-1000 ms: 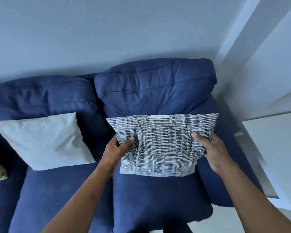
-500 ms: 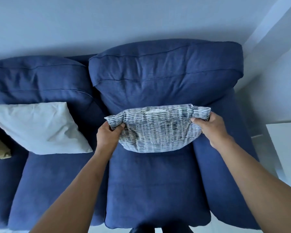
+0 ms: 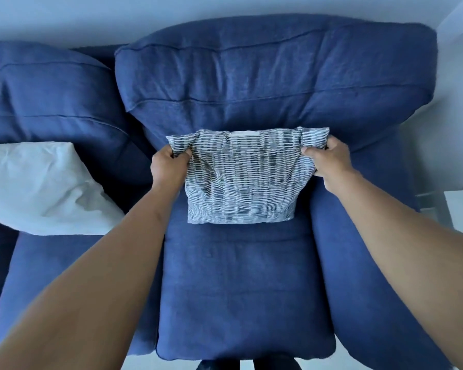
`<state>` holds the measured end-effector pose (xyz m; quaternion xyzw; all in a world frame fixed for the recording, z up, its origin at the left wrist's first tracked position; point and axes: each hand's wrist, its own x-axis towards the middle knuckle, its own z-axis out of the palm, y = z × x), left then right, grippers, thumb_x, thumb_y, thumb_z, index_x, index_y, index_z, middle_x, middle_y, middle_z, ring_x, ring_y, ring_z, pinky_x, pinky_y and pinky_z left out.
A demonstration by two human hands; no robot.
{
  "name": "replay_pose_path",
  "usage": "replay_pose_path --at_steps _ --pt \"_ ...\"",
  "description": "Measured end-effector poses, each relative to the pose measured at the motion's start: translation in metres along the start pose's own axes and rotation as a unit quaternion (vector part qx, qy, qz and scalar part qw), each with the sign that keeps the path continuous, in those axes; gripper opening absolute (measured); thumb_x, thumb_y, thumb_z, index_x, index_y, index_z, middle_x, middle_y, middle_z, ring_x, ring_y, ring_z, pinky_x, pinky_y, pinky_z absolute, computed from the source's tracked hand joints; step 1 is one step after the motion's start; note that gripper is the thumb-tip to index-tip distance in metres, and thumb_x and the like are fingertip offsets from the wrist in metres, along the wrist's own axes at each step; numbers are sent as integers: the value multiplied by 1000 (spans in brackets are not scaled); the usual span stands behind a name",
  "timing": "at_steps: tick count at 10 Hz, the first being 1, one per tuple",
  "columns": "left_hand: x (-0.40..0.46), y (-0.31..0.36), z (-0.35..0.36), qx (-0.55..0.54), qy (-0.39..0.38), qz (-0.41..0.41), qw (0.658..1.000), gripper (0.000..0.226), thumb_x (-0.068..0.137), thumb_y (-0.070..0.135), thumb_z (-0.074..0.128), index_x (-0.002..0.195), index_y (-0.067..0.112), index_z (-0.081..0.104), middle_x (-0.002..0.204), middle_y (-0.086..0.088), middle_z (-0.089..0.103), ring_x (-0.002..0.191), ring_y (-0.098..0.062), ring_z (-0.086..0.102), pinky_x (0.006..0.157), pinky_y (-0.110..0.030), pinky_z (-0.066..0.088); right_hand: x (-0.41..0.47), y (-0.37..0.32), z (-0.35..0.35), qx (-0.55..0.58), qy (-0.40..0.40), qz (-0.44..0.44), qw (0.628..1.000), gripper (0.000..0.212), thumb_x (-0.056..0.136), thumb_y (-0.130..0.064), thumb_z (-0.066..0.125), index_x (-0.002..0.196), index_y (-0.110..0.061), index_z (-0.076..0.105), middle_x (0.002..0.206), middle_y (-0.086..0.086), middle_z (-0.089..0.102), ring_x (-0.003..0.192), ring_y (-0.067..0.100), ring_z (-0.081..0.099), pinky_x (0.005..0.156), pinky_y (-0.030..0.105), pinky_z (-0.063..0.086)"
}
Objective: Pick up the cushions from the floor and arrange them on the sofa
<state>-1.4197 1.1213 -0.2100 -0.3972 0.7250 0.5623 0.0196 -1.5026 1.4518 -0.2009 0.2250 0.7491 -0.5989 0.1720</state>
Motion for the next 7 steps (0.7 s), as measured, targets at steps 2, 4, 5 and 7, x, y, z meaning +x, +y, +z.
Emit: replay_pose_path --at_steps 2,4,5,7 --pt "22 -19 -3 -8 13 1 1000 21 75 45 74 86 27 76 100 -14 83 99 -36 80 92 -63 64 9 -4 -3 7 22 1 1000 13 95 -9 73 99 -18 65 101 1 74 83 11 69 67 29 56" --pt "13 -10 -1 -7 18 9 1000 21 78 44 71 86 26 75 97 -14 83 86 -29 78 87 -63 66 9 1 -10 -13 38 -14 999 10 96 -16 71 105 -19 68 100 -1 74 82 10 67 67 28 51" --pt "10 3 4 3 36 10 999 20 84 42 69 90 23 73 97 -12 82 86 -26 77 88 -60 66 9 -6 -14 -26 43 -38 998 7 95 -21 71 101 -22 67 98 -1 73 80 15 65 67 30 51" --pt "-19 -1 0 25 85 -11 996 24 93 39 59 108 28 74 105 0 79 109 -28 76 100 -52 63 -2 -2 -22 -52 37 14 998 37 98 -28 71 132 -14 62 110 0 67 98 18 64 86 37 53"
